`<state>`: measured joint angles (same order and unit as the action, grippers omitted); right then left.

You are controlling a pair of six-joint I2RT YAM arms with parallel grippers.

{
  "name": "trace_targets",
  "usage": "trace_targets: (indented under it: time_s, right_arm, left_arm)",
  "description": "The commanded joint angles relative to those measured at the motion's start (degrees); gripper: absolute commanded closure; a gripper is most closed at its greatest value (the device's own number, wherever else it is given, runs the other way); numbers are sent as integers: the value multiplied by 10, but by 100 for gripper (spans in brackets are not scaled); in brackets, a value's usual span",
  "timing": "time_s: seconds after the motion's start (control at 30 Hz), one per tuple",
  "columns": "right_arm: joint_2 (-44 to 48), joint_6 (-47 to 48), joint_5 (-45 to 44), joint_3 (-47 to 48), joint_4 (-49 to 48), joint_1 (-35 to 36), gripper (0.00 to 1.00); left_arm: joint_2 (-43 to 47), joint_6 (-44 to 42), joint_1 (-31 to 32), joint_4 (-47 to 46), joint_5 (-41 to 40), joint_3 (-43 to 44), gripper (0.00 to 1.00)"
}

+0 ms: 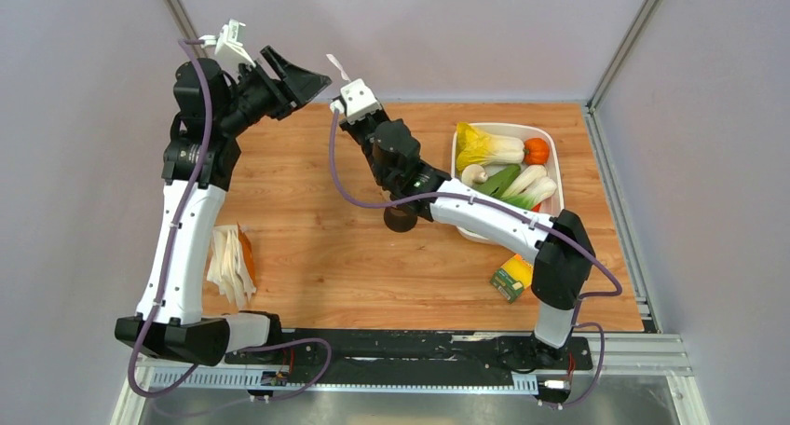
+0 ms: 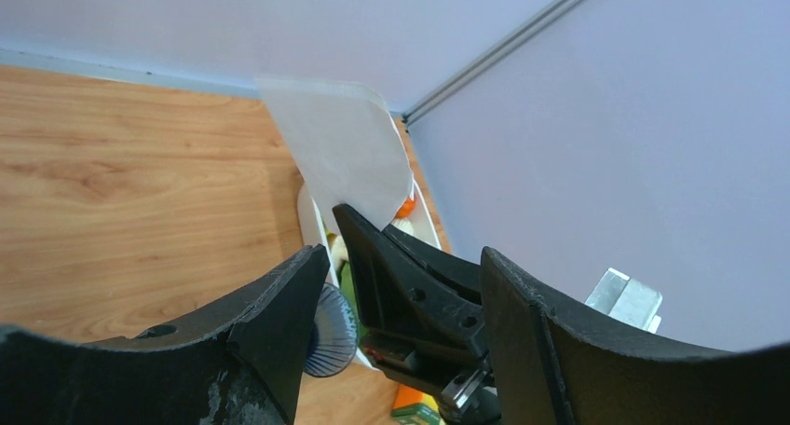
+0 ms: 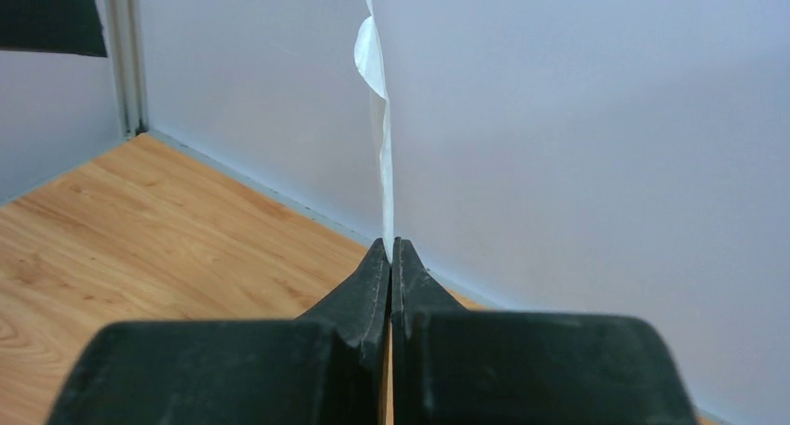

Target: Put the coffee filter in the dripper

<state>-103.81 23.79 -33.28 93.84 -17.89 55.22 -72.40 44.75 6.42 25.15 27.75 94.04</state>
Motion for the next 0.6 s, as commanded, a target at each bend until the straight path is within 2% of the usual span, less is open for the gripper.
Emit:
trace_targets:
  time_s: [0.0,0.2,0.57]
  right_arm:
    - [1,98,-42,-21,-106,15,100]
    - [-11,170,-39,-35,-136,32,100]
    - [-12,244,-21,-58,-178,51,100]
  left_arm:
    - [3,23,13,-42,-19,1,29]
    - [4,40,20,-60,-26,-15,28]
    - [-17,67,24,-62,-25,-26,28]
